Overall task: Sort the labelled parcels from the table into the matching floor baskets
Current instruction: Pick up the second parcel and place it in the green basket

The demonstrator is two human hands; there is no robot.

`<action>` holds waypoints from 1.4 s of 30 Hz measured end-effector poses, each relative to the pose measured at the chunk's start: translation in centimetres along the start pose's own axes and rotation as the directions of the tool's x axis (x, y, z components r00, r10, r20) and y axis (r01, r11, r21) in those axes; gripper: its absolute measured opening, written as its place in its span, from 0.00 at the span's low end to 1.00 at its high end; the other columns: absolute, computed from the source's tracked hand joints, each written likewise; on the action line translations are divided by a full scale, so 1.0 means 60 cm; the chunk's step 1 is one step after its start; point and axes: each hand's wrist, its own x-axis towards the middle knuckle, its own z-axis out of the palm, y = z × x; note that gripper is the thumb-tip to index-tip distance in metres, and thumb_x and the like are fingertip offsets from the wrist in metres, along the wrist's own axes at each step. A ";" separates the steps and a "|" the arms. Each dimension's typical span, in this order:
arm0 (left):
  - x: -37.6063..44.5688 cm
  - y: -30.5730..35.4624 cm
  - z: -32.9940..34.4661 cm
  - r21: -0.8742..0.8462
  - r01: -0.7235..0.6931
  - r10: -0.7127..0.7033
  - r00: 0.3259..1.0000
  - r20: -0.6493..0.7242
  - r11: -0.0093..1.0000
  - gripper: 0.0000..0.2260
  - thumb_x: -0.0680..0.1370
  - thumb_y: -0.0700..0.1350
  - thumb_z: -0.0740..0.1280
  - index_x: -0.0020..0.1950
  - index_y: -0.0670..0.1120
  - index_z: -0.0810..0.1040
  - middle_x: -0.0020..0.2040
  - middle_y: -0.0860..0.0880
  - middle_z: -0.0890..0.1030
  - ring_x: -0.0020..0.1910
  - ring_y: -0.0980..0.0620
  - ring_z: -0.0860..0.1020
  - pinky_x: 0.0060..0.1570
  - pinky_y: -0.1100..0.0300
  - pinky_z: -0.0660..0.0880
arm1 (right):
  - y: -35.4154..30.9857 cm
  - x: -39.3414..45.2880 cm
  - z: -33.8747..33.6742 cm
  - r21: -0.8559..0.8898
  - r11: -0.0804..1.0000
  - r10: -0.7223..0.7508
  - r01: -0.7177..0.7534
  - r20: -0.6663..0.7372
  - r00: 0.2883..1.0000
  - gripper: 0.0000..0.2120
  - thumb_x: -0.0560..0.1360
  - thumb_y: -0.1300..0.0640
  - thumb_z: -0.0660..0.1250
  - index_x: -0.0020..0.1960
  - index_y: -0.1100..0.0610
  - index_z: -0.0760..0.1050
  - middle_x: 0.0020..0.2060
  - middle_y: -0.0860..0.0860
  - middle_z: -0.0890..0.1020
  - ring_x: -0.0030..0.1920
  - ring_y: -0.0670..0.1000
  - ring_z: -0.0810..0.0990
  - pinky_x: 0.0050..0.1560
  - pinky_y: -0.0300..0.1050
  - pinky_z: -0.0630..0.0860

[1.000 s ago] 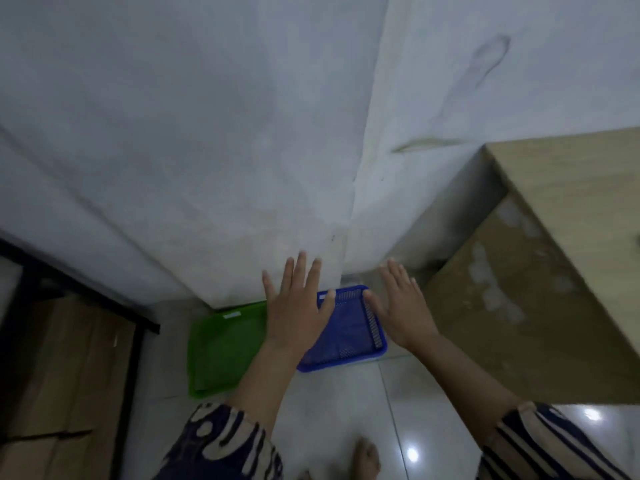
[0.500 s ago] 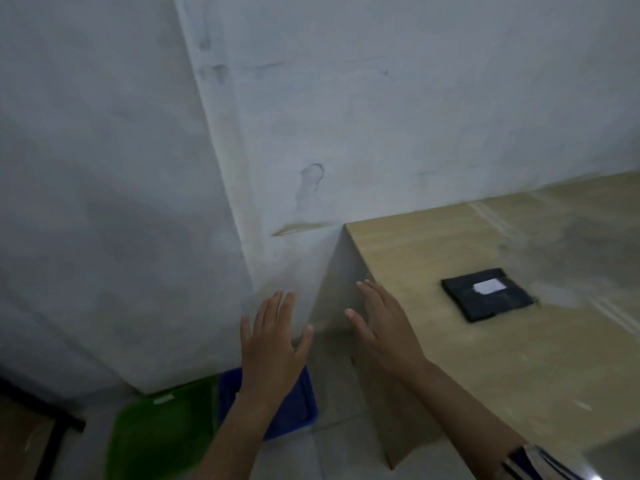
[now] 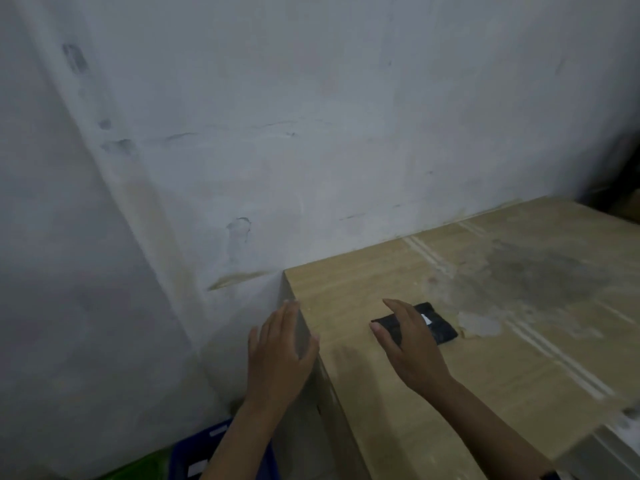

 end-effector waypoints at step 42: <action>0.144 0.154 0.425 -0.285 0.540 -0.536 0.838 0.096 0.792 0.42 0.70 0.44 0.72 0.73 0.54 0.46 0.67 0.43 0.65 0.64 0.46 0.66 0.55 0.60 0.64 | 0.410 0.222 -0.065 0.238 0.955 0.079 -0.179 0.378 0.923 0.25 0.69 0.62 0.69 0.64 0.56 0.67 0.50 0.52 0.76 0.55 0.54 0.76 0.52 0.41 0.70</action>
